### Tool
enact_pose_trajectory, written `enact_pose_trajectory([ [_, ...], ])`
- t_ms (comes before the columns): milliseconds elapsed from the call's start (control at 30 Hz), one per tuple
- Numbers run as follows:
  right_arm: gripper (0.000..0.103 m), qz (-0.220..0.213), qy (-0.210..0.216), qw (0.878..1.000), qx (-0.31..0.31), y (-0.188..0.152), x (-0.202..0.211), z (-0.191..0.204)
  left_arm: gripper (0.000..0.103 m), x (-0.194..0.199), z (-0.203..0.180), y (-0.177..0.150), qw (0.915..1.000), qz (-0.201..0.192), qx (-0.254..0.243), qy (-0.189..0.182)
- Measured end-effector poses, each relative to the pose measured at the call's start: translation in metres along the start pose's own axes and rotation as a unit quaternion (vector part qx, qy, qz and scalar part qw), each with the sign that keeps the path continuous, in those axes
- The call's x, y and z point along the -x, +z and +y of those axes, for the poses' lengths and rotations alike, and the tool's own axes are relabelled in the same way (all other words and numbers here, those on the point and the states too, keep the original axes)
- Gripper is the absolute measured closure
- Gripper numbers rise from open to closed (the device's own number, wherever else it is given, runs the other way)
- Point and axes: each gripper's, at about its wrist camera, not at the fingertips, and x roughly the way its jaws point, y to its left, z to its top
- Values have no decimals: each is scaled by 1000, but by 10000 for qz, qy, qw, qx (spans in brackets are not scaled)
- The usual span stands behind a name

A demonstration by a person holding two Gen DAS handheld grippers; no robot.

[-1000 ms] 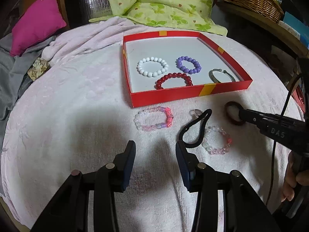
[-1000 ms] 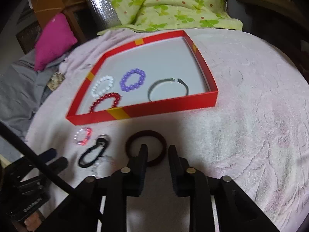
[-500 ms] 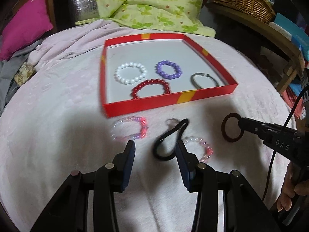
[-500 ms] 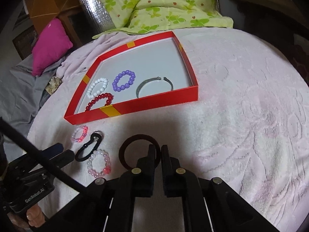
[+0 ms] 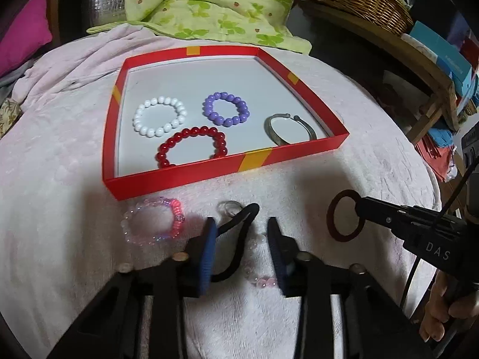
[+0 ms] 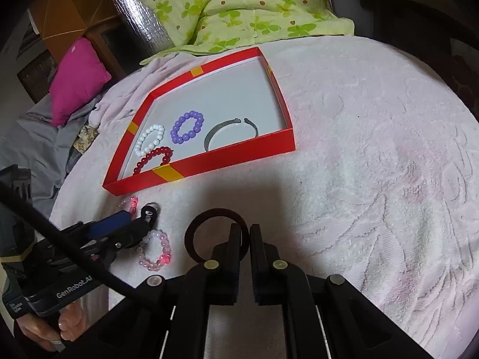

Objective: Organize jewelry
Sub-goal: 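Grasp the black hair tie with the left tool while the right tool grasps the dark brown ring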

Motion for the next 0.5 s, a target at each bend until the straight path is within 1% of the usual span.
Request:
enact_pose_trajectory([
  [133, 96, 9, -12, 10000, 8, -1, -1, 3, 94, -5, 3, -1, 10000, 65, 32, -20],
  [200, 96, 15, -11, 10000, -11, 0, -2, 3, 94, 0, 5, -2, 9998, 3, 77, -174],
  [333, 96, 13, -62, 10000, -17, 0, -4, 3, 96, 13, 5, -5, 9995, -165, -68, -252],
  [500, 96, 10, -82, 9999, -80, 1, -7, 4, 96, 22, 14, -7, 9997, -206, -80, -136],
])
